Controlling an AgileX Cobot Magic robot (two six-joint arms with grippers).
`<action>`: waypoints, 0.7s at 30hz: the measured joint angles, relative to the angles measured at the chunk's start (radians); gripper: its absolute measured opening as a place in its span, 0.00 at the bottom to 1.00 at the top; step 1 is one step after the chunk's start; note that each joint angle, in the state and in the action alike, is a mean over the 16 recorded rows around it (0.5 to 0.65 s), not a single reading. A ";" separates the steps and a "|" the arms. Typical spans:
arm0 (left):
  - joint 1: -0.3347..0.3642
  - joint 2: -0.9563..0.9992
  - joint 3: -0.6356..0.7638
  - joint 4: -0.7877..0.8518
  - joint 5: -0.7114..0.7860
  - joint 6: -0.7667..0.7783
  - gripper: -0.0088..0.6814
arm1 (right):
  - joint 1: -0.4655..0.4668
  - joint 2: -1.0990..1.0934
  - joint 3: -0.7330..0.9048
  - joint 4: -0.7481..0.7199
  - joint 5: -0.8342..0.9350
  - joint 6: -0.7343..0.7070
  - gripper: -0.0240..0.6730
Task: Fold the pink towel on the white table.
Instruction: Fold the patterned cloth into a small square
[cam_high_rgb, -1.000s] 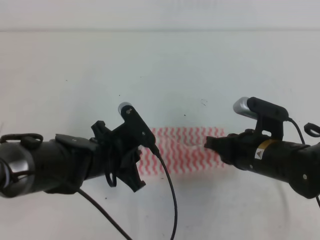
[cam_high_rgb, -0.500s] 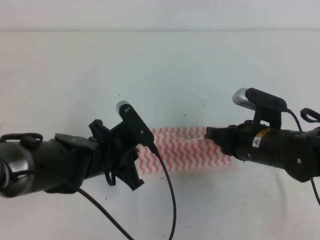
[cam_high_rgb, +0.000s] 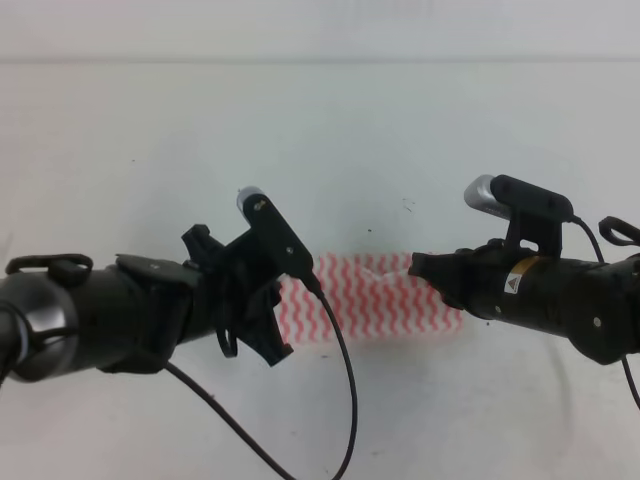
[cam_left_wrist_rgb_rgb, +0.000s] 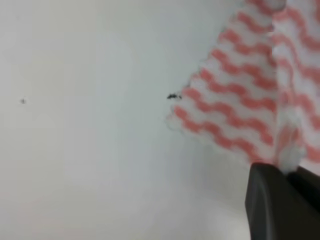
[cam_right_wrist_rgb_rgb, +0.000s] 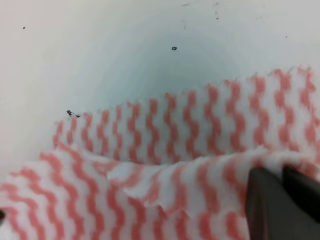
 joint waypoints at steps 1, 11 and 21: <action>0.000 0.004 -0.001 0.000 0.000 0.001 0.01 | 0.000 0.000 0.000 0.000 0.000 0.000 0.01; 0.000 0.045 -0.002 0.001 -0.001 0.002 0.01 | 0.001 0.003 0.000 -0.001 0.001 0.001 0.01; 0.000 0.053 -0.027 0.001 -0.006 0.009 0.01 | 0.002 0.007 0.000 -0.002 -0.002 0.002 0.01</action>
